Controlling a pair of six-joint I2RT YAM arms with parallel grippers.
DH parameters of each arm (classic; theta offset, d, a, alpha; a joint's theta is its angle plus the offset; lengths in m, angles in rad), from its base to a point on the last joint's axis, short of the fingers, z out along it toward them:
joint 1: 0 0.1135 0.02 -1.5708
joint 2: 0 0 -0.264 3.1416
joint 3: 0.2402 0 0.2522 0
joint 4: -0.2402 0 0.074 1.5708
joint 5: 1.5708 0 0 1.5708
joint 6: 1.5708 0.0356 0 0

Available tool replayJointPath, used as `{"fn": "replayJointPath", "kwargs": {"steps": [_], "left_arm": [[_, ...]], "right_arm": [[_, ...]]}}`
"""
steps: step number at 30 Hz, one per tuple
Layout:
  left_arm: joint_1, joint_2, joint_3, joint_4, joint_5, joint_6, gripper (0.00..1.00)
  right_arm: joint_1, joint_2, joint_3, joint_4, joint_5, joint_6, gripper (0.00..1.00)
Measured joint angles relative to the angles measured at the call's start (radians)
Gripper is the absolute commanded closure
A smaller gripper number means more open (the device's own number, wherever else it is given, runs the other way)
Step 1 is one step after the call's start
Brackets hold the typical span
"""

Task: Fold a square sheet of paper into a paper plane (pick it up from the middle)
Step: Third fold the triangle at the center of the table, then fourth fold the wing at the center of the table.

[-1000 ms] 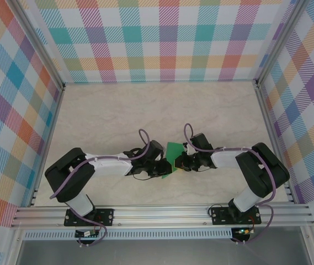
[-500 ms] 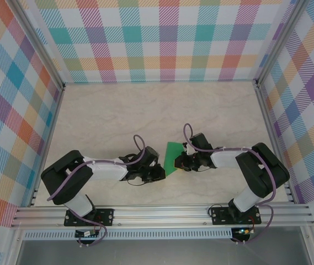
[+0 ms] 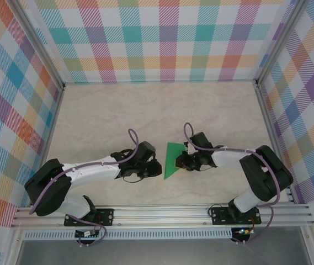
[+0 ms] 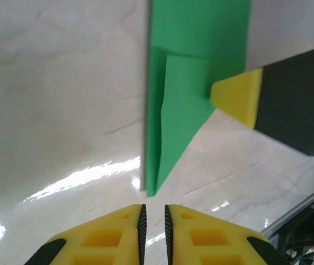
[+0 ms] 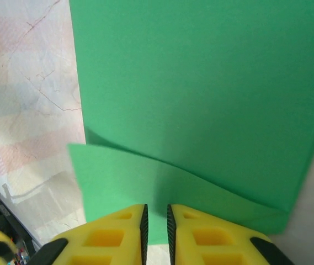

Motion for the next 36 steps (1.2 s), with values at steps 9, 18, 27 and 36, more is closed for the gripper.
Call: {"fn": "replayJointPath", "kwargs": {"steps": [9, 18, 27, 36], "left_arm": [[0.007, 0.107, 0.155, -0.06, -0.057, 0.045, 0.86], [0.012, 0.217, 0.191, -0.064, -0.047, 0.069, 0.86], [0.012, 0.231, 0.222, -0.058, -0.037, 0.072, 0.86], [0.012, 0.232, 0.222, -0.013, -0.003, 0.072, 0.87]], "right_arm": [[-0.061, -0.272, -0.022, -0.113, 0.091, -0.005, 0.56], [-0.117, -0.315, -0.105, -0.122, 0.047, 0.026, 0.48], [-0.117, -0.193, -0.105, -0.031, -0.042, 0.053, 0.48], [-0.119, -0.101, -0.1, 0.028, -0.092, 0.054, 0.49]]}}
